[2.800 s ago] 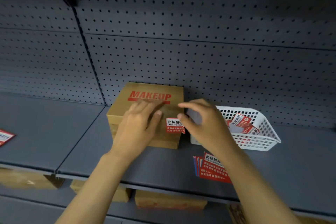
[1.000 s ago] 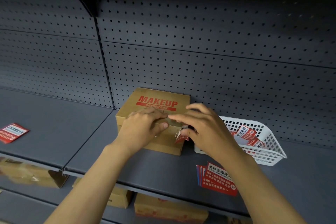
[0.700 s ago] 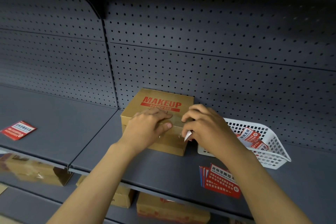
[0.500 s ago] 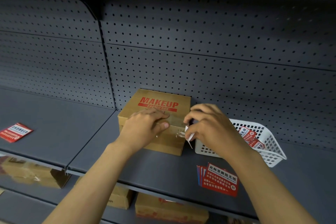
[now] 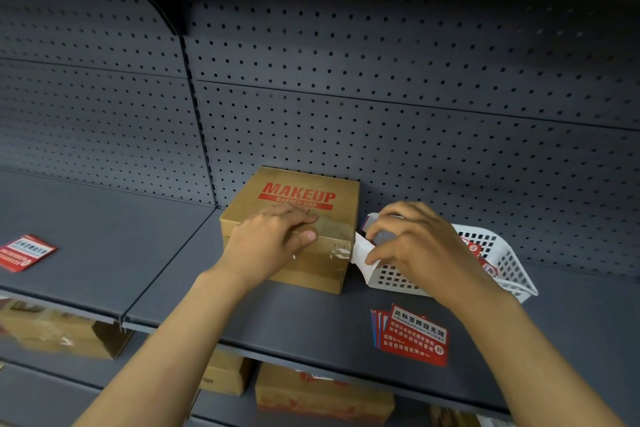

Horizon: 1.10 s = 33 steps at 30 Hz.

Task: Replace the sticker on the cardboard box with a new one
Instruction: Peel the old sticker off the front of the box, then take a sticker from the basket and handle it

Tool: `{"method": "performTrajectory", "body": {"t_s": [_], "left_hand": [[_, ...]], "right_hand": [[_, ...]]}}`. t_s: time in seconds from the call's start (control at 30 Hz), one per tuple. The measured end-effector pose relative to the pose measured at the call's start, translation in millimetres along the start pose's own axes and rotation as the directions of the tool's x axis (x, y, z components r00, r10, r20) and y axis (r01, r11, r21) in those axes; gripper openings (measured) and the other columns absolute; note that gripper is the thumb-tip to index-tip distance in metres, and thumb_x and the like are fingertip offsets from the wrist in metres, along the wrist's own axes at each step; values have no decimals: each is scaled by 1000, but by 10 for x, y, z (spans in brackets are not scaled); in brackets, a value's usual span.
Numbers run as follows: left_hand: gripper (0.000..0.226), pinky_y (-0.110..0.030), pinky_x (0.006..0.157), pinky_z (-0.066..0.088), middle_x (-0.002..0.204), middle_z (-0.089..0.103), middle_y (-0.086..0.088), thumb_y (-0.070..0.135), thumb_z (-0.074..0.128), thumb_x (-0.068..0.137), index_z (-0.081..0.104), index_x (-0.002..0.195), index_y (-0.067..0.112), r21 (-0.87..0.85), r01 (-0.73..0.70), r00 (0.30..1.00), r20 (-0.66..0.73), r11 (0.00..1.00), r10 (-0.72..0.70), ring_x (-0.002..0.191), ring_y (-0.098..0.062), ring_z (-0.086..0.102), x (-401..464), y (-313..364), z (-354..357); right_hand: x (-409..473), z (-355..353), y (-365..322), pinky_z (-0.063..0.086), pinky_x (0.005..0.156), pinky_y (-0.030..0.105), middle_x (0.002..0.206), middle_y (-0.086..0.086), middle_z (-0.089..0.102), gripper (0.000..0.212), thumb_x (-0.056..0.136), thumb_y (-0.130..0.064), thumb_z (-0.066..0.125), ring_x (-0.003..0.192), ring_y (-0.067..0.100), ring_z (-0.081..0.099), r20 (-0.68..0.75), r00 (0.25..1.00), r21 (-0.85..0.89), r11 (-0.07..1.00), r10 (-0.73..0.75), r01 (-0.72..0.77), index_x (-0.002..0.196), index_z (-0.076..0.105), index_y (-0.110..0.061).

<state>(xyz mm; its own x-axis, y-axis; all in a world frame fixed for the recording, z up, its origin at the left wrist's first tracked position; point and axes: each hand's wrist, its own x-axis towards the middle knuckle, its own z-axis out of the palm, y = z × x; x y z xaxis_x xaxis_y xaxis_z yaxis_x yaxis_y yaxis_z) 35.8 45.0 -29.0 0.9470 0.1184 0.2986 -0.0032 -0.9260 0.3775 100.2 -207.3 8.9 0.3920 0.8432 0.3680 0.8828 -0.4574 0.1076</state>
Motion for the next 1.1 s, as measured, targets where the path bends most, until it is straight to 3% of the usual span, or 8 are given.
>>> {"method": "performTrajectory", "body": {"t_s": [0.27,0.37,0.47,0.63,0.77,0.83,1.0,1.1], "left_hand": [[39,-29,100,43,135,62,13,47,60,94,62,130,35,-59,-13,999,39,998,15,130,-12,53,11,-2,4],[42,-26,108,39,139,61,10,44,60,95,59,136,33,-195,18,994,111,981,4,133,-12,52,27,83,-100],[44,-27,112,38,132,64,14,58,52,91,63,129,38,-378,4,1000,13,926,0,127,-1,53,-7,390,-205],[48,-26,99,54,112,74,13,60,76,73,67,117,41,-703,-51,982,95,709,164,107,3,68,-158,1094,-279],[35,-38,97,55,89,80,14,37,80,80,75,114,30,-670,-73,997,-29,739,73,87,2,74,-150,1298,-260],[20,-40,93,57,85,80,18,36,77,83,78,103,33,-646,-117,993,-72,754,92,82,1,74,-162,1340,-251],[10,-13,73,51,84,74,19,28,67,94,71,86,34,-577,-227,970,-206,785,129,82,3,69,-139,1533,-258],[15,-23,73,56,83,72,11,26,60,98,63,85,31,-691,-213,973,-215,690,85,81,-3,69,-100,1625,-236]], "right_hand": [[-182,-440,299,43,86,33,98,-13,78,16,71,-20,85,104,23,69,-97,978,80,981,184,-176,74,80,-35],[-226,-551,266,43,93,35,90,-14,78,11,78,-26,81,116,18,63,-64,964,102,963,258,-251,80,80,-37],[-231,-672,179,42,94,35,97,-11,75,11,82,-33,77,120,13,58,-52,949,135,944,310,-301,91,79,-37],[-218,-842,39,47,93,40,109,-13,66,33,84,-37,73,119,16,56,3,950,167,936,313,-309,112,67,-53],[-292,-1010,-54,41,93,32,97,-23,63,82,84,-41,74,118,11,50,120,918,212,894,378,-395,136,19,-73],[-343,-1042,-53,40,94,32,96,-23,65,90,84,-42,74,121,8,50,97,909,246,875,405,-416,139,10,-73],[-537,-1060,-28,45,101,28,108,-28,69,80,82,-31,79,116,0,57,-50,875,452,792,482,-410,139,34,-63],[-631,-1011,-47,45,100,19,122,-26,62,71,80,-25,81,117,3,59,-206,819,547,757,536,-358,138,49,-50]]}}
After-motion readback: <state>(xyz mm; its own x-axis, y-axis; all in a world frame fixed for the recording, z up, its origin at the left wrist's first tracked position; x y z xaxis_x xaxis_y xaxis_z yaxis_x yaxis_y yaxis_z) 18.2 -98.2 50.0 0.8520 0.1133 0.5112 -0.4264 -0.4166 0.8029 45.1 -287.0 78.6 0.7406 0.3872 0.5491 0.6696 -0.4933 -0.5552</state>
